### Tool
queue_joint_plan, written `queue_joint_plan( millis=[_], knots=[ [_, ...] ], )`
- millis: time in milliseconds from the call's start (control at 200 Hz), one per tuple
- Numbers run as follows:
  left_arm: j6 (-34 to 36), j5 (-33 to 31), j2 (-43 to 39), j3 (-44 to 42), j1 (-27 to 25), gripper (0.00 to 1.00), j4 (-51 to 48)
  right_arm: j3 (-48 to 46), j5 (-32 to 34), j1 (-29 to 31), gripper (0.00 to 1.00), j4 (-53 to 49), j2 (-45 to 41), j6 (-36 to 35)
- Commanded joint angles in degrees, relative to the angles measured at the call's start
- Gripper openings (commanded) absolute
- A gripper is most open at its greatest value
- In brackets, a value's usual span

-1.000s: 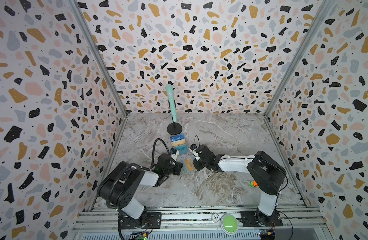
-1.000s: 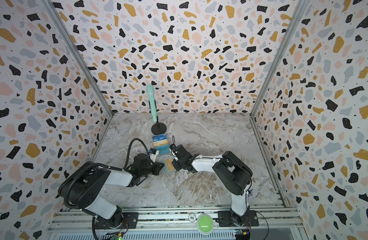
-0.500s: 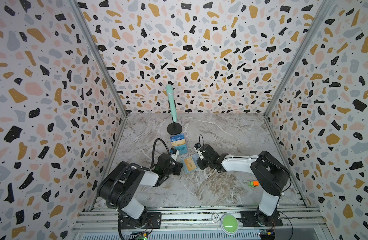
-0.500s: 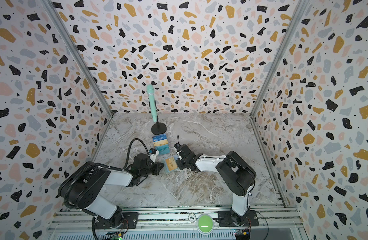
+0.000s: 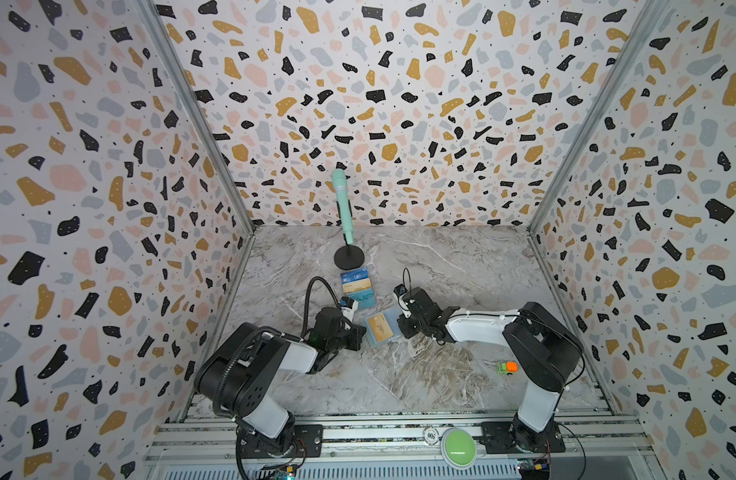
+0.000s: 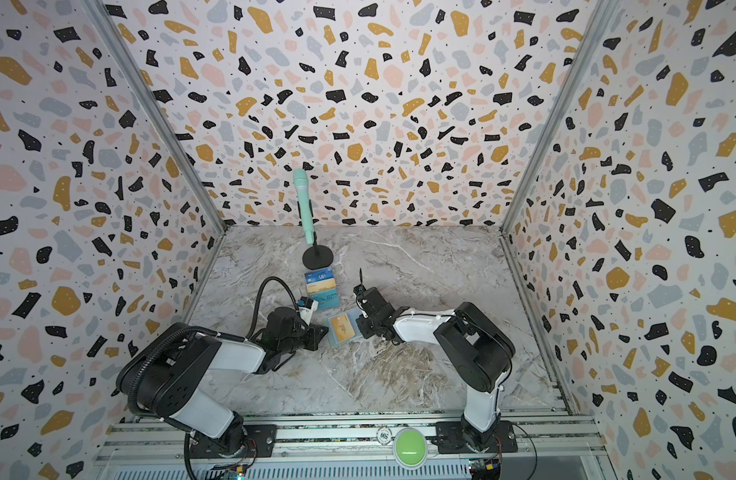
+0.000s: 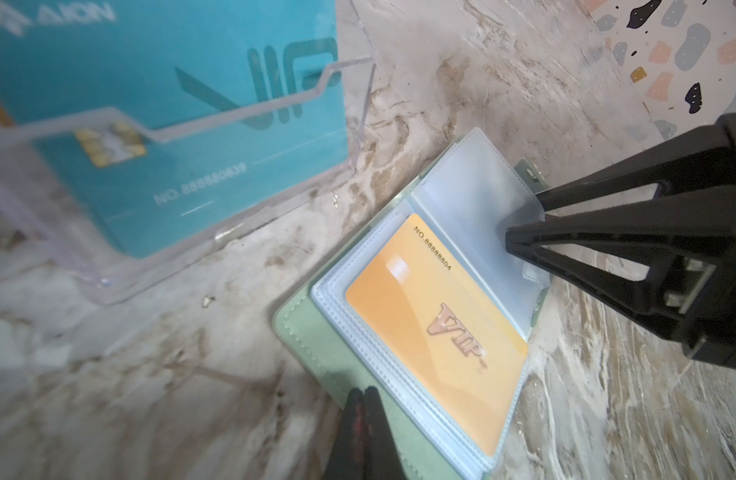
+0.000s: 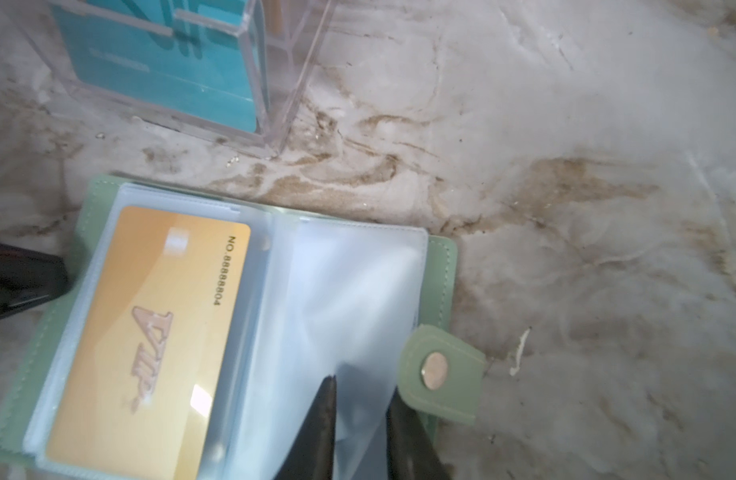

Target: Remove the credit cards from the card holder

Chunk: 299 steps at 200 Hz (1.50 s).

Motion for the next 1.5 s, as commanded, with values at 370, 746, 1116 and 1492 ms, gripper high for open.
queue_joint_plan(
  millis=[370, 746, 1116, 1492],
  knots=[
    [0.8, 0.0, 2.2, -0.2, -0.4, 0.0, -4.4, -1.4, 3.0, -2.1, 0.25, -2.7, -4.6, 0.6],
    [0.9, -0.1, 2.5, 0.2, -0.4, 0.0, -4.5, 1.1, -1.3, -2.2, 0.27, -5.4, -5.8, 0.1],
    [1.1, -0.1, 2.8, 0.7, -0.4, 0.0, -4.8, 3.7, -18.5, -2.7, 0.33, -4.5, -3.3, 1.1],
    [1.5, -0.1, 3.0, 2.0, -0.4, 0.0, -5.8, 3.5, -30.4, -4.7, 0.33, -1.0, 0.5, 5.5]
  ],
)
